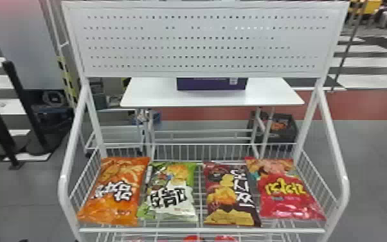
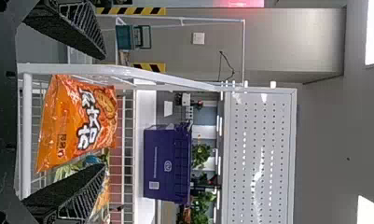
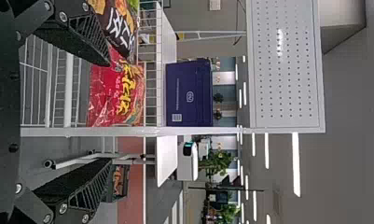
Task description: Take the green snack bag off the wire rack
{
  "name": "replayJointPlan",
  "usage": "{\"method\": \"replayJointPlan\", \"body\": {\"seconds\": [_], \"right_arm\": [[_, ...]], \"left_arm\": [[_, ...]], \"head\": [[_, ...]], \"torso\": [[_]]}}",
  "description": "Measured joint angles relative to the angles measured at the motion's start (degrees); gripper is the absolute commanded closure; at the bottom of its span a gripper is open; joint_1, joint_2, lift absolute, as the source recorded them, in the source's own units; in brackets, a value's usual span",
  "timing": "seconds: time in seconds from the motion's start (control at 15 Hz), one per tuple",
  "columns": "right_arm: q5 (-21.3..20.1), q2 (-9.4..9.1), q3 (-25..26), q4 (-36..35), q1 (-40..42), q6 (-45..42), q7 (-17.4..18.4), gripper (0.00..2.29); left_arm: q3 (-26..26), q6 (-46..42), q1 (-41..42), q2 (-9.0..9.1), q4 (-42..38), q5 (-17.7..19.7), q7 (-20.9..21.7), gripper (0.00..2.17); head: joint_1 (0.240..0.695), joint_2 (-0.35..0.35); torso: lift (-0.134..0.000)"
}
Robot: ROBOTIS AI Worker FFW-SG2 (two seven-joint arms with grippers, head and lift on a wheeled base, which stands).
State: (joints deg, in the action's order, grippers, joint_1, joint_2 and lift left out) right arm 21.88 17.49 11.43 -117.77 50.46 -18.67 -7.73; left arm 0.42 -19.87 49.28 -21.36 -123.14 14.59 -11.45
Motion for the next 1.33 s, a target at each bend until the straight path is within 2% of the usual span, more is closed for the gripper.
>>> {"method": "replayJointPlan", "body": {"seconds": [0.27, 0.53, 0.6, 0.87, 1.07, 1.33], "right_arm": [[-0.1, -0.19, -0.2, 0.1, -0.2, 0.0, 0.0, 0.17], [-0.5, -0.42, -0.6, 0.2, -0.3, 0.1, 0.0, 0.17], [-0.6, -0.43, -0.6, 0.3, -0.4, 0.2, 0.0, 0.17], [-0.7, -0.44, -0.6, 0.7, -0.5, 0.3, 0.0, 0.17], [-0.6, -0.44, -0.6, 0.8, -0.5, 0.3, 0.0, 0.17], [-0.5, -0.21, -0.5, 0.7, -0.4, 0.2, 0.0, 0.17]], "left_arm": [[-3.9, 3.2, -4.5, 0.16, 1.5, -1.5, 0.3, 0.07], [-13.2, 10.7, -15.9, 0.42, 5.8, -3.3, -0.4, 0.07], [-15.5, 12.3, -19.1, 0.99, 7.7, -4.0, -0.6, 0.07], [-22.9, 23.8, -32.8, 5.64, 17.3, -7.2, -0.9, 0.07], [-25.0, 27.8, -39.6, 8.34, 23.9, -7.1, -0.8, 0.07], [-25.9, 29.2, -45.2, 10.39, 30.4, -6.7, -0.8, 0.07]], "head": [[0.499, 0.0], [0.499, 0.0], [0.499, 0.0], [0.499, 0.0], [0.499, 0.0], [0.499, 0.0]], "torso": [[0.0], [0.0], [0.0], [0.0], [0.0], [0.0]]}}
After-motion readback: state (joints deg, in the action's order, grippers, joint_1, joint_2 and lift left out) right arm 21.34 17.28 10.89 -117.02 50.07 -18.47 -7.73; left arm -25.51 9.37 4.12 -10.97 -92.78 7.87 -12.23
